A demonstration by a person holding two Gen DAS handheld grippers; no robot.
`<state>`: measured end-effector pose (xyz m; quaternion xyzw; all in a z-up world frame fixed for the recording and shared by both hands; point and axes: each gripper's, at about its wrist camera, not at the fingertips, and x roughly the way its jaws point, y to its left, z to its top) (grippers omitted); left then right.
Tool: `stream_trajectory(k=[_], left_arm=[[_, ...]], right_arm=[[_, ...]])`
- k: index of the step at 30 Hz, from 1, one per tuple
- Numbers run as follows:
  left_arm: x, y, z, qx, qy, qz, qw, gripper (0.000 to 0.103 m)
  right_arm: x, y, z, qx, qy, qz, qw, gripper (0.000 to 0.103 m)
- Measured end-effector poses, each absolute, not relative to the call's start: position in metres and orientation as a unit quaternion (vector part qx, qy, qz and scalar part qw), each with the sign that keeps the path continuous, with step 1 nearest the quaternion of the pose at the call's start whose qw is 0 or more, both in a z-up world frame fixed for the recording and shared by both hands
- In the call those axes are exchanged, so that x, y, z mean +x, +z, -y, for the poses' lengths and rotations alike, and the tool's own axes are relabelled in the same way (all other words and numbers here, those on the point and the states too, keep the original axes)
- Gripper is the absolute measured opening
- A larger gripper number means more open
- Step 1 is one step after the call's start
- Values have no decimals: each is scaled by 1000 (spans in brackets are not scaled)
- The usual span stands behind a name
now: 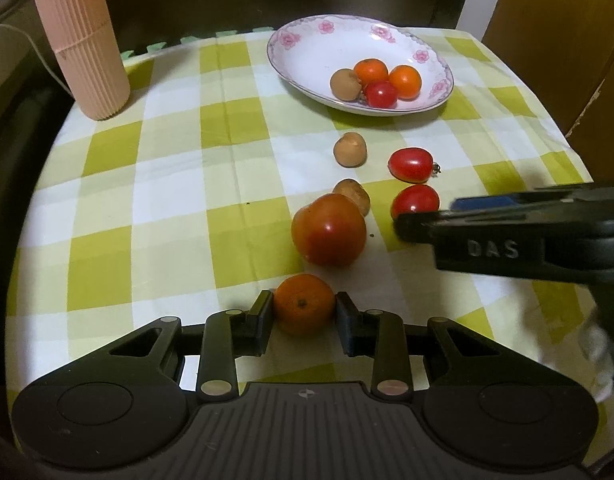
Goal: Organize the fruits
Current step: 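Grasp a small tangerine with the left tool while the right tool grasps a cherry tomato, then carry the tangerine and cherry tomato in both tools over the flowered bowl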
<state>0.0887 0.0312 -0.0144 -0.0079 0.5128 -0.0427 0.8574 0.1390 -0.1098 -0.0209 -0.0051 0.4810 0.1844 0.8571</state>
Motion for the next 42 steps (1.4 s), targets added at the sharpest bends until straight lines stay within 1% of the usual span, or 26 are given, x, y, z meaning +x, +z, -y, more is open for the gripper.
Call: stream_trajectory(k=[11,13,17,18,34,40,42], left_arm=[[89,-15,-31,-12,-46,-515,856,42],[90,-15,-32,-12,-46,-515,856,42],[89,-15,-31,-9,-46,-514,857,42],[89,-15,-30,-8,-45,-514,857,41],[87,-15,-32,-13,-50,-514,856,42],[83,-16,-27,3,-61,-507,860,52],[82,-17,-25,5,-65,-506,860,62]], right_arm=[[142,-24,93,-37,211,-462,861,48],[140,-24,93,-41,208,-463,860,45],[135,-24,97,-38,214,-465,858,34],[135,-24,97,-39,213,-465,858,33],[109,-18,115,-37,206,-478,853,32],[102,-22,123,-40,203,-478,854,32],[101,-22,123,-42,207,-476,853,33]])
